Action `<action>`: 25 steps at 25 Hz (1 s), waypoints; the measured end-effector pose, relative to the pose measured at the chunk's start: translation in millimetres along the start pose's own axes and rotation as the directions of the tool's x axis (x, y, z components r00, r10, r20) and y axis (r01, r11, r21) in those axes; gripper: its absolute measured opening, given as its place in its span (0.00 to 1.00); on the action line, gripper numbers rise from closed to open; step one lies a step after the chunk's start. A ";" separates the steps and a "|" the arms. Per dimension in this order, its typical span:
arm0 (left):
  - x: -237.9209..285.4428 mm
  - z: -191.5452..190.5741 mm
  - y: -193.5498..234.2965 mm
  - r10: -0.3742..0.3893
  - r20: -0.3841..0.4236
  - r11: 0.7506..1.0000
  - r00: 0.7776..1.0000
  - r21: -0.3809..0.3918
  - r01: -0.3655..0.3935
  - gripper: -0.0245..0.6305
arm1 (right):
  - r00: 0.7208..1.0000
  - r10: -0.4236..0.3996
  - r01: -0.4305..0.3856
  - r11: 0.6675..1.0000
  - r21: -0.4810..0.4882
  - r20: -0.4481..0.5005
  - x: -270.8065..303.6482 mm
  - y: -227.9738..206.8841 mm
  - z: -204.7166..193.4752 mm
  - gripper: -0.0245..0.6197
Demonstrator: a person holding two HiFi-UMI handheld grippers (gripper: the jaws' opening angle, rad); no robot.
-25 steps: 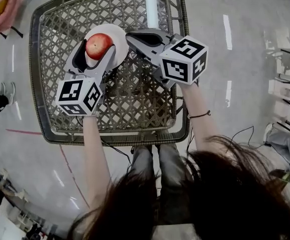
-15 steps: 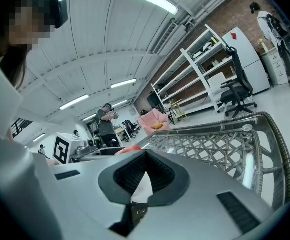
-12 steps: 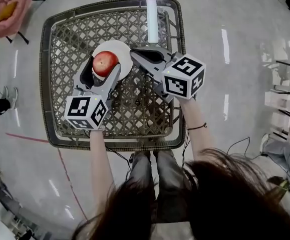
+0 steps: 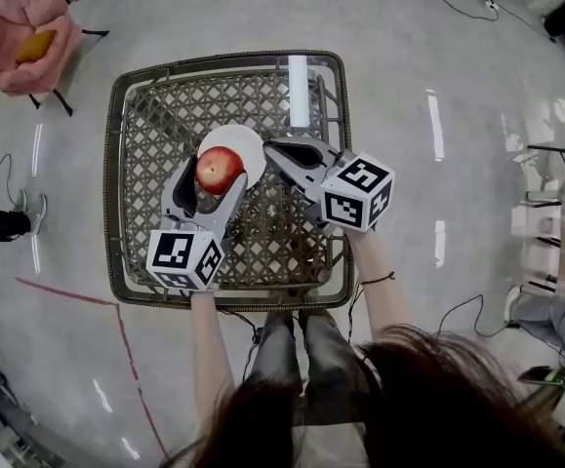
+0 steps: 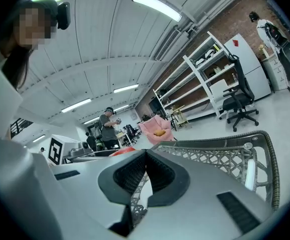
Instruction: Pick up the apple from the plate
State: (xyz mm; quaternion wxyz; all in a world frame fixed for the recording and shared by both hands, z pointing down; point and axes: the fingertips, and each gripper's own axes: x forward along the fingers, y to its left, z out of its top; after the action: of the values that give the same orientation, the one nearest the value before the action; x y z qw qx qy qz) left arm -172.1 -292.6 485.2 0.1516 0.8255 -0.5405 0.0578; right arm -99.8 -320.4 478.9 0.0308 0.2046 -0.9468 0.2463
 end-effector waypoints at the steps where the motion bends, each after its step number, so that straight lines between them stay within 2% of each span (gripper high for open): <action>1: -4.0 3.3 -3.3 -0.002 0.001 1.000 1.000 0.000 0.002 0.62 | 1.000 0.001 -0.001 1.000 -0.001 0.005 -2.3 4.1 4.0 0.05; 25: -83.8 73.1 -55.5 -0.004 0.094 1.000 0.996 0.028 0.002 0.62 | 0.994 0.057 -0.049 0.995 -0.087 0.095 -49.1 89.0 68.6 0.05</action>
State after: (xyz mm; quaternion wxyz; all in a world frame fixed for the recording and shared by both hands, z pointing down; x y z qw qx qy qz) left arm -160.8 -221.7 383.8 0.1145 0.8302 -0.5449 0.0264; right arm -87.8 -264.2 370.6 -0.0134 0.1896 -0.9619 0.1966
